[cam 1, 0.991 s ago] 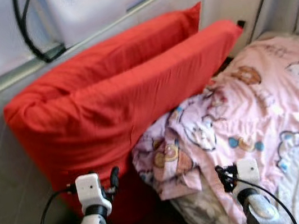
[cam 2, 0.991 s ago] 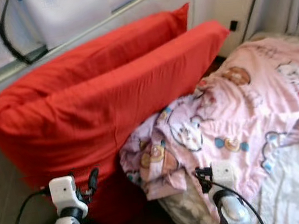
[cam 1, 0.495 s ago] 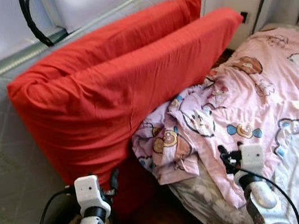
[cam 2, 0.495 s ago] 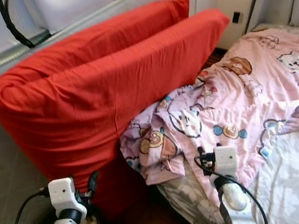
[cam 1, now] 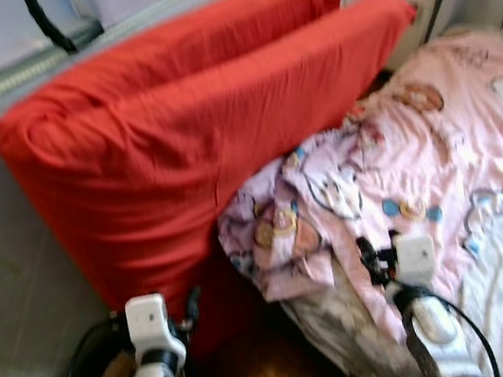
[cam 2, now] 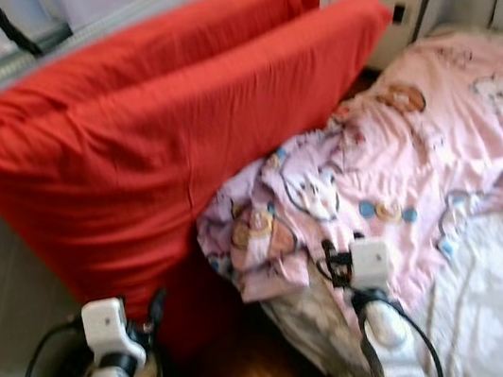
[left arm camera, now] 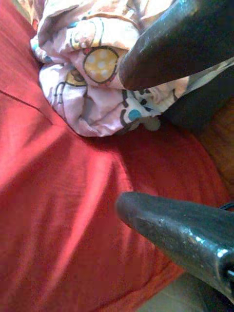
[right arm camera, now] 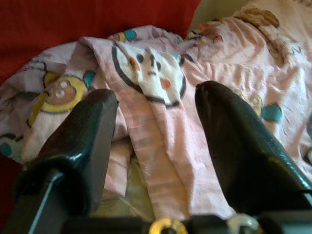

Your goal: Clean up the room

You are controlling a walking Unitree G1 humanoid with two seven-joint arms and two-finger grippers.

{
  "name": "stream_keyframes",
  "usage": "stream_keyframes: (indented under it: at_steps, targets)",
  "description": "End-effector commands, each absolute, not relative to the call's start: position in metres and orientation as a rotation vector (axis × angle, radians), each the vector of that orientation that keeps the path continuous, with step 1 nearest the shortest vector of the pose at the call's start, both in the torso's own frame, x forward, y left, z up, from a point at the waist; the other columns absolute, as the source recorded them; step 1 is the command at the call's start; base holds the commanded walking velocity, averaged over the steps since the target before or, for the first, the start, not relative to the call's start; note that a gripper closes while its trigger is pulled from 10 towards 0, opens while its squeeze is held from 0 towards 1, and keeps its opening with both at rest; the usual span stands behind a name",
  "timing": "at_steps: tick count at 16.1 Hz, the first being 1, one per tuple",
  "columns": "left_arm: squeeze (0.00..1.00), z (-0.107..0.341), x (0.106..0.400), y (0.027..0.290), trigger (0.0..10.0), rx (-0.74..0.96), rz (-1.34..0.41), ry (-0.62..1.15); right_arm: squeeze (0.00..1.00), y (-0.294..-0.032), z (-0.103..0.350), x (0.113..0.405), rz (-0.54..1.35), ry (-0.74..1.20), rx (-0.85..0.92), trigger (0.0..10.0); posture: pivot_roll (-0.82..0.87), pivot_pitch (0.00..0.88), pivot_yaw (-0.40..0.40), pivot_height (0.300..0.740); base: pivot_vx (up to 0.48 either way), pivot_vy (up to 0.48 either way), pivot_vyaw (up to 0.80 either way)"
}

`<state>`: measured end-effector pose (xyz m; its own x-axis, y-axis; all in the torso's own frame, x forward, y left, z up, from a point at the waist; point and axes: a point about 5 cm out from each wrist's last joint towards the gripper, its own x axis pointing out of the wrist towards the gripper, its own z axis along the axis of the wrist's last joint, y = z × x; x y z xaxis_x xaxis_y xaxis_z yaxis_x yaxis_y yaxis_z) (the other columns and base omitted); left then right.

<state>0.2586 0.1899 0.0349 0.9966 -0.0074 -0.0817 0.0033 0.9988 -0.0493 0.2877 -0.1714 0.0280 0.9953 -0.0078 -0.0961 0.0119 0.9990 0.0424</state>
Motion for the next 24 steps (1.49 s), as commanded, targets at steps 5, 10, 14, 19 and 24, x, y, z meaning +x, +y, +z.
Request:
stream_keyframes:
  at_steps: [5, 10, 14, 19, 24]
  targets:
    - [0.0, 0.03, 0.254, 0.196, 10.0, -0.052, 0.003, 0.097, 0.0, -0.167, 0.03, 0.285, -0.004, 0.098, 0.046, 10.0, 0.01, 0.122, -0.014, 0.652, 0.0, 0.0, 0.0]
    - [0.0, 0.03, 0.255, 0.195, 10.0, -0.05, -0.014, 0.095, 0.0, -0.164, 0.022, 0.281, -0.004, 0.139, 0.05, 10.0, 0.01, 0.11, -0.007, 0.632, 0.0, 0.0, 0.0]
    - [0.0, 0.031, 0.255, 0.194, 10.0, -0.051, -0.026, 0.093, 0.0, -0.166, 0.02, 0.281, -0.009, 0.149, 0.049, 10.0, 0.02, 0.106, -0.007, 0.632, 0.0, 0.0, 0.0]
    - [0.0, 0.032, 0.254, 0.193, 10.0, -0.052, -0.031, 0.088, 0.0, -0.166, 0.016, 0.28, -0.007, 0.17, 0.048, 10.0, 0.02, 0.123, -0.006, 0.617, 0.0, 0.0, 0.0]
    - [0.0, 0.033, 0.253, 0.192, 10.0, -0.052, -0.035, 0.093, 0.0, -0.165, 0.013, 0.279, -0.008, 0.187, 0.051, 10.0, 0.02, 0.137, -0.002, 0.617, 0.0, 0.0, 0.0]
